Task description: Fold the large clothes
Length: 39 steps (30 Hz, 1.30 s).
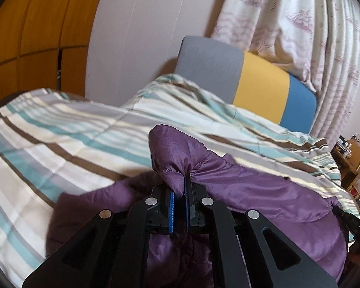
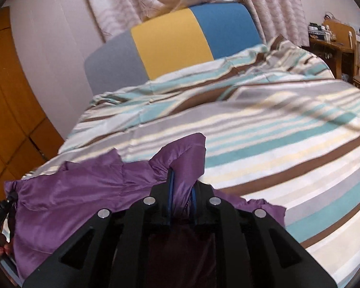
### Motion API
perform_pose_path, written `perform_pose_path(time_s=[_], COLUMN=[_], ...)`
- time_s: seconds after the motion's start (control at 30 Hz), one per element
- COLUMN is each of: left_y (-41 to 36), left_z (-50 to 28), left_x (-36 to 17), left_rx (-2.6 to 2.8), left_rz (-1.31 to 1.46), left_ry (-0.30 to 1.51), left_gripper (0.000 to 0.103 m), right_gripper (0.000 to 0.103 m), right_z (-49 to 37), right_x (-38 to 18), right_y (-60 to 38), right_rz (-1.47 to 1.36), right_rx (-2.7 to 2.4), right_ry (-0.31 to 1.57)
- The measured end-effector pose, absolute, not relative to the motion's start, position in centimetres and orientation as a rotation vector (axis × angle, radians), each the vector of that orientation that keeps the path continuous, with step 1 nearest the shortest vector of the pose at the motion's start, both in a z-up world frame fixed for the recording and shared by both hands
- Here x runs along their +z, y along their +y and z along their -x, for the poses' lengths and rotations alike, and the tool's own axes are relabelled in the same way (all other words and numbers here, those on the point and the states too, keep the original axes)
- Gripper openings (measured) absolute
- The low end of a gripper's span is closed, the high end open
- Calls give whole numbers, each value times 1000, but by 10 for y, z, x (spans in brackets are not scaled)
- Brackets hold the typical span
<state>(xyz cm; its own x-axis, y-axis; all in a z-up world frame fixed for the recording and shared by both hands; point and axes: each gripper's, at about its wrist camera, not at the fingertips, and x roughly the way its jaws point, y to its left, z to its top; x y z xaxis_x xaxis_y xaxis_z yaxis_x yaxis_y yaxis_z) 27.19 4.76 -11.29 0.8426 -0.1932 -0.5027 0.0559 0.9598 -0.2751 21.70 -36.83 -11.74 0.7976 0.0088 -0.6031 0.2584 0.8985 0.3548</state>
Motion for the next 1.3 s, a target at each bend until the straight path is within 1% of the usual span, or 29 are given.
perform_pose_path(time_s=[0.2, 0.27, 0.4, 0.43, 0.5, 0.6, 0.63, 0.67, 0.7, 0.73, 0.8, 0.83, 0.93, 1.0, 1.03, 1.07, 1.13, 1.2, 1.3], left_y=[43, 40, 32, 32, 33, 32, 30, 28, 27, 26, 14, 6, -25, -45, -53, -59, -70, -72, -62], left_z=[-294, -298, -304, -305, -305, -298, -294, -285, -270, -254, -226, -223, -233, -245, -250, -255, -272, -284, -297], left_x=[-137, -141, -147, -147, -147, -135, -128, -120, -108, -96, -73, -67, -65, -73, -77, -81, -92, -104, -131], left_rx=[-113, -104, -77, -73, -73, -47, -40, -40, -38, -28, -34, -50, -116, -150, -143, -134, -105, -70, -80], left_rz=[263, 248, 206, 199, 198, 166, 153, 144, 151, 167, 194, 187, 157, 109, 83, 57, -12, -44, 19], left_ry=[673, 704, 756, 763, 772, 791, 785, 763, 704, 627, 498, 493, 554, 614, 626, 636, 681, 699, 756], left_gripper=[5, 5, 6, 9, 9, 20, 32, 65, 83, 99, 99, 99, 99, 99, 94, 84, 76, 75, 75], right_gripper=[20, 24, 28, 28, 29, 32, 33, 34, 35, 38, 41, 42, 49, 50, 50, 51, 51, 51, 52], right_z=[-237, -244, -255, -255, -255, -255, -255, -255, -255, -255, -255, -255, -254, -253, -253, -253, -253, -253, -253], right_x=[-138, -145, -154, -155, -155, -154, -154, -154, -152, -152, -151, -150, -150, -150, -150, -150, -149, -149, -149], right_y=[-366, -364, -357, -354, -350, -350, -349, -349, -347, -346, -343, -343, -345, -345, -346, -346, -345, -345, -344], right_rz=[-396, -374, -314, -296, -262, -261, -255, -248, -244, -236, -220, -213, -213, -219, -223, -224, -219, -215, -215], right_rx=[-183, -192, -225, -235, -254, -265, -271, -275, -279, -287, -305, -313, -328, -330, -330, -330, -334, -336, -337], right_ry=[734, 779, 838, 843, 847, 845, 843, 844, 845, 846, 845, 845, 845, 843, 843, 842, 844, 845, 844])
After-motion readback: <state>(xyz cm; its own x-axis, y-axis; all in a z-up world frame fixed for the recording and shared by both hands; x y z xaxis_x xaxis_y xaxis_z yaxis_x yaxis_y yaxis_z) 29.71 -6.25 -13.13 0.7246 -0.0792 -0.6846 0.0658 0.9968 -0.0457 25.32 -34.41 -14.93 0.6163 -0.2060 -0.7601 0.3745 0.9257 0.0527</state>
